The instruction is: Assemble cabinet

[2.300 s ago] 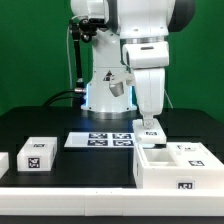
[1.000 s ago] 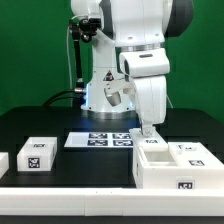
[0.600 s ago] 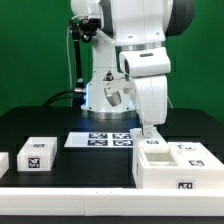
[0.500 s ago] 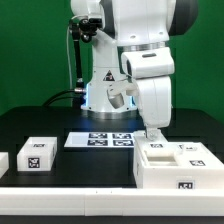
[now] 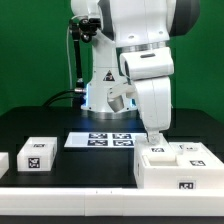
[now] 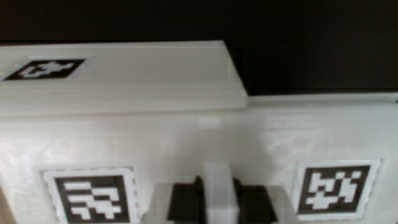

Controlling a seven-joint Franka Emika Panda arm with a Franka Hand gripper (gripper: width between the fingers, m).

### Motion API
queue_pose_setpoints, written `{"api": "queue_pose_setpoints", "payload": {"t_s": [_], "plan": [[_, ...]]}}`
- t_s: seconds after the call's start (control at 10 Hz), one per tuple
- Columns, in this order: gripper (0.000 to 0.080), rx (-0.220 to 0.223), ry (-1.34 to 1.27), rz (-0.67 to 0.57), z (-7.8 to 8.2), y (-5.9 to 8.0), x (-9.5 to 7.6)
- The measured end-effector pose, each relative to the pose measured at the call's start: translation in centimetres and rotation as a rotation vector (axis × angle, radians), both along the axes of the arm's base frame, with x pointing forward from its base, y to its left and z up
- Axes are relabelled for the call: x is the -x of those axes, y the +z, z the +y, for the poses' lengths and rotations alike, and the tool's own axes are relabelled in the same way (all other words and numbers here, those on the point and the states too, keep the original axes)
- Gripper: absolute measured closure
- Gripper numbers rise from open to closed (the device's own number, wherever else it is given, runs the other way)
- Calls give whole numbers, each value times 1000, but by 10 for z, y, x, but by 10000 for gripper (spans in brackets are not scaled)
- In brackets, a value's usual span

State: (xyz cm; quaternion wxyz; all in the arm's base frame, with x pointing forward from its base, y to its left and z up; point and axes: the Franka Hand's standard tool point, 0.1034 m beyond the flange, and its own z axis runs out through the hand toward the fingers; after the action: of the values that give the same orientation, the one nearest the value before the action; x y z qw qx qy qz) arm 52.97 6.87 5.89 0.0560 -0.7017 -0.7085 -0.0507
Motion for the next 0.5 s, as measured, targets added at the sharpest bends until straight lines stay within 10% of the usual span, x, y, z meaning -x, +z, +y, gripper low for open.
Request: {"api": "queue_pose_setpoints", "payload": {"t_s": [0.5], "plan": [[737,-14,-24,12,3,0,-30]]}}
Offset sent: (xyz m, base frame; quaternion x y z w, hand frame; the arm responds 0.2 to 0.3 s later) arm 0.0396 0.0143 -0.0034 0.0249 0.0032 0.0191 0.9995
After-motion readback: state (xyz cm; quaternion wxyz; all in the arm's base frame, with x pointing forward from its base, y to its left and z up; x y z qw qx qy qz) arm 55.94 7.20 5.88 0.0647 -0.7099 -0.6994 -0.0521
